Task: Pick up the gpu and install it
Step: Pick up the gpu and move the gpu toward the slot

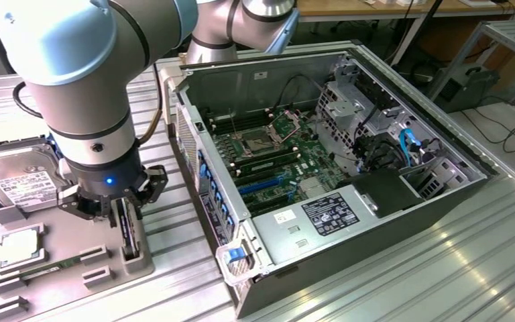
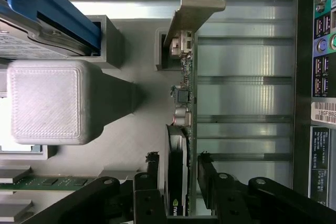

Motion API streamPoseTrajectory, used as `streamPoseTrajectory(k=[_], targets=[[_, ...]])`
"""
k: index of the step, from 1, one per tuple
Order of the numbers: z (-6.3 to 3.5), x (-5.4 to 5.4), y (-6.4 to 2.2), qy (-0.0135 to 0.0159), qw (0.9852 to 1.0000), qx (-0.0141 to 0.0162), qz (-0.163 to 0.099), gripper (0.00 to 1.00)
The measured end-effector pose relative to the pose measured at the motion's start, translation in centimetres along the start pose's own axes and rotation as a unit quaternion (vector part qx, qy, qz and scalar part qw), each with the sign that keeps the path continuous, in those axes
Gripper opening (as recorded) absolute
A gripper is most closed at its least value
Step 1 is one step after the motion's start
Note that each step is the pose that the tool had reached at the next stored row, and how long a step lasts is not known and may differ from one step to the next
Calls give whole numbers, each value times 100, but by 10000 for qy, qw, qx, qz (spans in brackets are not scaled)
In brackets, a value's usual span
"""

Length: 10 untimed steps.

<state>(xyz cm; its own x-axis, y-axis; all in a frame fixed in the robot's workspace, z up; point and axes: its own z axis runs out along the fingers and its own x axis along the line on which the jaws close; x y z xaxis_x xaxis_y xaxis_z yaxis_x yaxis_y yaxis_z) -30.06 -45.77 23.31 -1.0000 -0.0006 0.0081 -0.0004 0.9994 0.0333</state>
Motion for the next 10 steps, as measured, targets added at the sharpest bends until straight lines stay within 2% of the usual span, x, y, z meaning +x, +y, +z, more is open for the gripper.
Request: streamPoseTrajectory(k=[6,8,10], targets=[[2,0,0,0,10000,0,0,41],[2,0,0,0,10000,0,0,27],[2,0,0,0,10000,0,0,27]])
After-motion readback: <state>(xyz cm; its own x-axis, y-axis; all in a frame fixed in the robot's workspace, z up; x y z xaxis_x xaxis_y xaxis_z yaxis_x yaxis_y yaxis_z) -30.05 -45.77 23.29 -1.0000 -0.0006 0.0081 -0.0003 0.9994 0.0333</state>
